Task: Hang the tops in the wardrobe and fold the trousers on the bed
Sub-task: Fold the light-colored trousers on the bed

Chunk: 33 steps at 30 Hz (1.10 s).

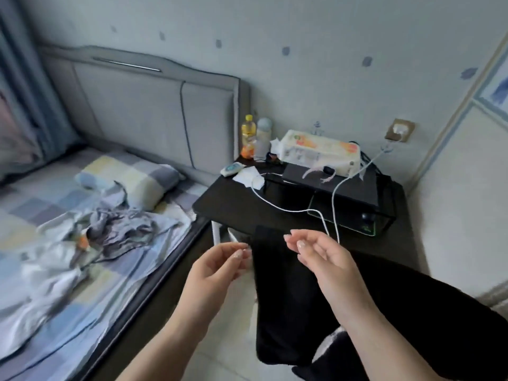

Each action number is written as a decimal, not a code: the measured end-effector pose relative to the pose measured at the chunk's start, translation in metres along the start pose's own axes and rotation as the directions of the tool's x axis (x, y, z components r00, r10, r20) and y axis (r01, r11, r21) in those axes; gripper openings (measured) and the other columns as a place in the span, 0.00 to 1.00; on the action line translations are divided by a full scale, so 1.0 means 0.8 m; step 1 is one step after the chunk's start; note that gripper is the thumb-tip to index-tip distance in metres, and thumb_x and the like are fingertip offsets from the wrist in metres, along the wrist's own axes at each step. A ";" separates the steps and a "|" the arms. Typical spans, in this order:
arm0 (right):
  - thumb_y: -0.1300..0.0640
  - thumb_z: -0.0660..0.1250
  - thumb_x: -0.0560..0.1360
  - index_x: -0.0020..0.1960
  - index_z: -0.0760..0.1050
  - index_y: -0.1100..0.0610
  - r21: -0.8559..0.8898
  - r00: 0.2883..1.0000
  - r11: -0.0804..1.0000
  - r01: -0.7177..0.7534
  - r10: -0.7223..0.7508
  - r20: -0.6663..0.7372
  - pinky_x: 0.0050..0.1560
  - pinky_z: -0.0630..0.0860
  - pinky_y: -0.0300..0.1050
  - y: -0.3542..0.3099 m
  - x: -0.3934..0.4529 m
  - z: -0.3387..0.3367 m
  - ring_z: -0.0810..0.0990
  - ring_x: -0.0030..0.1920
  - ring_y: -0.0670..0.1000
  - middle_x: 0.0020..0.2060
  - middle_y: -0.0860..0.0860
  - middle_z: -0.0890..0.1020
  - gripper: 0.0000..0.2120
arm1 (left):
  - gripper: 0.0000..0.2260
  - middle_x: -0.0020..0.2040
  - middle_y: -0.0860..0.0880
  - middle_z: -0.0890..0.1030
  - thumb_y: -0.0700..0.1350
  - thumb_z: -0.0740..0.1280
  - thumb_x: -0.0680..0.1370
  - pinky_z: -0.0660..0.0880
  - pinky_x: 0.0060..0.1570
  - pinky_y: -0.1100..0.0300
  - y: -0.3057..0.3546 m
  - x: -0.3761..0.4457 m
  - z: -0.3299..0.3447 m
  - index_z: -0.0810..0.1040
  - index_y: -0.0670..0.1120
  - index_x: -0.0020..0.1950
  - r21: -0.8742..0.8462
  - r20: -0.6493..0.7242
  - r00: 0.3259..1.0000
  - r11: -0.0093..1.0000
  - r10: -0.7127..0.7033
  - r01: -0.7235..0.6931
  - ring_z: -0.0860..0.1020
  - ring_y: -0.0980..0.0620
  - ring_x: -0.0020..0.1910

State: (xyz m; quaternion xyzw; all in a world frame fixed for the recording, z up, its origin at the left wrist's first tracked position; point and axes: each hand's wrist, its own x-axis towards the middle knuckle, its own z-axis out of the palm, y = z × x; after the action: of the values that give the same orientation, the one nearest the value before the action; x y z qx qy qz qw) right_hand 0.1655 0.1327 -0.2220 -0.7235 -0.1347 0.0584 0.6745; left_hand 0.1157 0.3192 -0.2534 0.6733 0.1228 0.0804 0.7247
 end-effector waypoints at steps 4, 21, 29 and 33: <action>0.61 0.63 0.78 0.53 0.79 0.53 0.014 0.979 1.000 -0.028 0.025 0.201 0.54 0.76 0.34 -0.010 0.016 0.113 0.81 0.53 0.41 0.48 0.46 0.84 0.09 | 0.10 0.43 0.49 0.84 0.42 0.64 0.79 0.74 0.37 0.63 -0.002 -0.039 -0.115 0.84 0.53 0.47 -0.104 -0.212 0.976 0.994 -0.056 0.034 0.78 0.53 0.38; 0.63 0.63 0.78 0.52 0.79 0.54 0.010 0.760 0.977 -0.212 0.158 0.630 0.47 0.76 0.33 0.030 0.009 0.581 0.82 0.50 0.43 0.46 0.47 0.85 0.08 | 0.06 0.45 0.49 0.85 0.40 0.65 0.79 0.78 0.47 0.61 -0.011 -0.140 -0.532 0.82 0.47 0.50 -0.118 -0.665 0.734 0.990 -0.138 0.079 0.83 0.55 0.43; 0.64 0.62 0.78 0.51 0.79 0.54 -0.043 0.731 0.961 -0.274 0.237 0.640 0.44 0.76 0.32 0.072 0.088 0.651 0.83 0.49 0.43 0.46 0.47 0.85 0.09 | 0.06 0.47 0.51 0.85 0.42 0.65 0.79 0.77 0.48 0.61 -0.042 -0.074 -0.605 0.82 0.48 0.51 -0.171 -0.674 0.703 0.974 -0.226 0.149 0.83 0.54 0.46; 0.64 0.62 0.78 0.50 0.80 0.53 -0.091 0.713 0.942 -0.322 0.305 0.632 0.45 0.76 0.33 0.115 0.164 0.683 0.82 0.49 0.43 0.46 0.47 0.85 0.10 | 0.06 0.47 0.51 0.85 0.42 0.64 0.80 0.77 0.48 0.61 -0.062 0.008 -0.638 0.81 0.47 0.52 -0.179 -0.668 0.697 0.966 -0.260 0.189 0.83 0.54 0.47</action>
State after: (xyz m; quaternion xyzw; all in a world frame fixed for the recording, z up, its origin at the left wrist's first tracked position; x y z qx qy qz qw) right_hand 0.1562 0.6888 -0.3457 -0.6638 -0.2300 0.4154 0.5778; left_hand -0.0270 0.8052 -0.3354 0.5398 0.4591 0.2403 0.6634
